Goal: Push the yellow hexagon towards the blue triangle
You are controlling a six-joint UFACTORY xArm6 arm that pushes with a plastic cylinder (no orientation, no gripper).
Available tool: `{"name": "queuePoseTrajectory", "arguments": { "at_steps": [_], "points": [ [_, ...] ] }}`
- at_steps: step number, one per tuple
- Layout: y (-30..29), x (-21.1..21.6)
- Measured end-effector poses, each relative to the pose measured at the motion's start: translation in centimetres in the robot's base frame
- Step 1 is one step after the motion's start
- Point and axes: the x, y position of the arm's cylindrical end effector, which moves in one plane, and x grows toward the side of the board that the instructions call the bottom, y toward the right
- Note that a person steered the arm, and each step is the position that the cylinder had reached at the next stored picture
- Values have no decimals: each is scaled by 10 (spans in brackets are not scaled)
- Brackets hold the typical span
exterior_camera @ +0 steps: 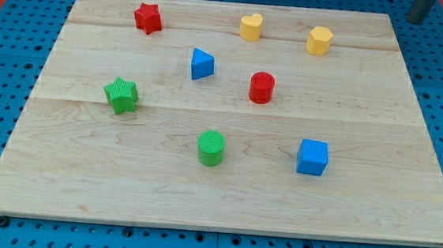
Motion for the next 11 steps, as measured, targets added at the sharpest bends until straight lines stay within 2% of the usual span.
{"name": "queuePoseTrajectory", "arguments": {
  "at_steps": [2,3,4,9,11],
  "points": [
    [-7,-10],
    [-56,13],
    [-128,64],
    [-129,63],
    [-86,73]
  ]
}}
